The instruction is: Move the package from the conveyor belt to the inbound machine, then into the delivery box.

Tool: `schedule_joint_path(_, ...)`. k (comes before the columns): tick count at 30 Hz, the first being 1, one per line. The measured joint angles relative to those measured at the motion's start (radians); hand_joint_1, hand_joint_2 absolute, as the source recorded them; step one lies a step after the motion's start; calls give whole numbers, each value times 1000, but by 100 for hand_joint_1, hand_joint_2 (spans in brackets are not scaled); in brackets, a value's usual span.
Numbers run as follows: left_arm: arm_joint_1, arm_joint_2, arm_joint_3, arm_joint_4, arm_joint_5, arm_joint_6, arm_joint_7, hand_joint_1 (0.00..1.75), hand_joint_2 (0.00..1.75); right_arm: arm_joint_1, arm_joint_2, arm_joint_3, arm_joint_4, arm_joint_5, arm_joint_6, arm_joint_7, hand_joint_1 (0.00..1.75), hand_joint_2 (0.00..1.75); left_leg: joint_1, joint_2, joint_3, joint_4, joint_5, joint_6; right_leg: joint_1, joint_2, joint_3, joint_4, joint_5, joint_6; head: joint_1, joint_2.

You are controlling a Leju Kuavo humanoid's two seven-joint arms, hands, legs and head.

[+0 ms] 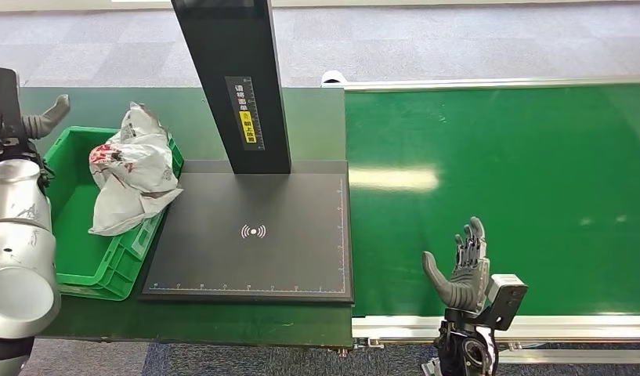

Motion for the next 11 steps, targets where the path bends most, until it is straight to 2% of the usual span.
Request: schedule_joint_path(11, -3, -1, -3, 32, -38, 42, 39, 0, 175, 7, -4, -13, -3, -2, -5, 0, 0, 175, 0, 0, 0, 0, 0, 0, 0, 0, 0, 0, 0, 0, 0, 0)
